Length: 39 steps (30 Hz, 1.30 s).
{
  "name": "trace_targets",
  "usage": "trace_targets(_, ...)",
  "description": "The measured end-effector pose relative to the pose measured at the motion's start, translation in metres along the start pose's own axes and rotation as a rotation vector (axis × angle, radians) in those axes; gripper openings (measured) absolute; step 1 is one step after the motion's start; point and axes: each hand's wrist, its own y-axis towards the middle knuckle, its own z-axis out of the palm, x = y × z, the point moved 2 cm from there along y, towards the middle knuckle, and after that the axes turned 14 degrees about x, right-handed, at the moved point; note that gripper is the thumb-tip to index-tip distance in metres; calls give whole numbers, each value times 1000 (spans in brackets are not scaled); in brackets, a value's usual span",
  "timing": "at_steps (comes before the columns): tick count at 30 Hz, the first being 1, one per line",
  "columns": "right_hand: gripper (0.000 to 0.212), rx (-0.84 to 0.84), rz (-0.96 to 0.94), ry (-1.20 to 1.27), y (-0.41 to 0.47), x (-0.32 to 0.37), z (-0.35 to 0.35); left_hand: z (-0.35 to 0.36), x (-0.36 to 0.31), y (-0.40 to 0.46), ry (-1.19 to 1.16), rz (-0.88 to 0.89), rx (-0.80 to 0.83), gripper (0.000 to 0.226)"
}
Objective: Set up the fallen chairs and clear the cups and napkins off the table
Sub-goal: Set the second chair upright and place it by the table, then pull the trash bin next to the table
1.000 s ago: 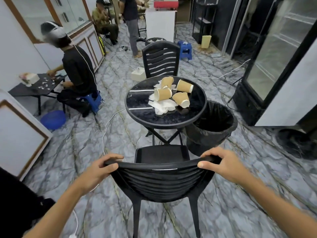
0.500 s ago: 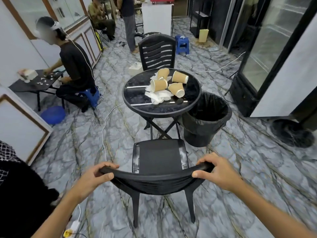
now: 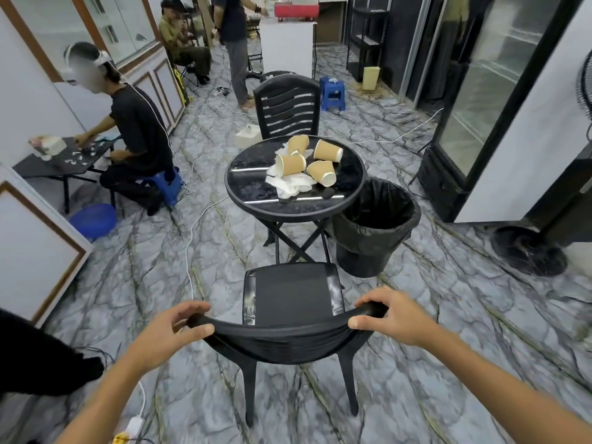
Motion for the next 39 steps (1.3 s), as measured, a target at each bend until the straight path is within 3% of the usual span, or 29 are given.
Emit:
trace_targets(2, 68, 43, 22, -15, 0, 3, -5, -1, -10, 4, 29, 2, -28, 65)
trace_targets(7, 42, 65, 92, -20, 8, -1, -19, 14, -55, 37, 231, 11, -129, 66)
trace_targets(11, 60, -14, 170, -202, 17, -15, -43, 47, -100, 80, 460, 5, -82, 69)
trace_targets(14, 80, -50, 216, -311, 18, -37, -72, 79, -138, 112, 537, 12, 20, 92)
trace_targets(16, 82, -71, 234, -360, 17, -53, -95, 100, -162, 137, 576, 28, 98, 108)
trace_targets(21, 81, -91, 253, -407, 11, -97, -165, 162, -234, 196, 663, 99, 187, 98)
trace_targets(26, 122, -99, 262, -414, 7, -143, -236, 216, -300, 258, 714, 106, 248, 95)
trace_targets(29, 118, -114, 269, -423, 5, -166, -272, 242, -331, 288, 736, 130, 270, 99)
trace_targets(33, 91, -113, 303, -456, 5, -190, -313, 269, -365, 319, 765, 166, 249, 95)
trace_targets(36, 98, -116, 310, -444, 7, -200, -339, 280, -386, 339, 765, 169, 250, 95)
trace_targets(39, 85, -107, 295, -422, 15, -211, -362, 282, -402, 363, 770, 153, 230, 109)
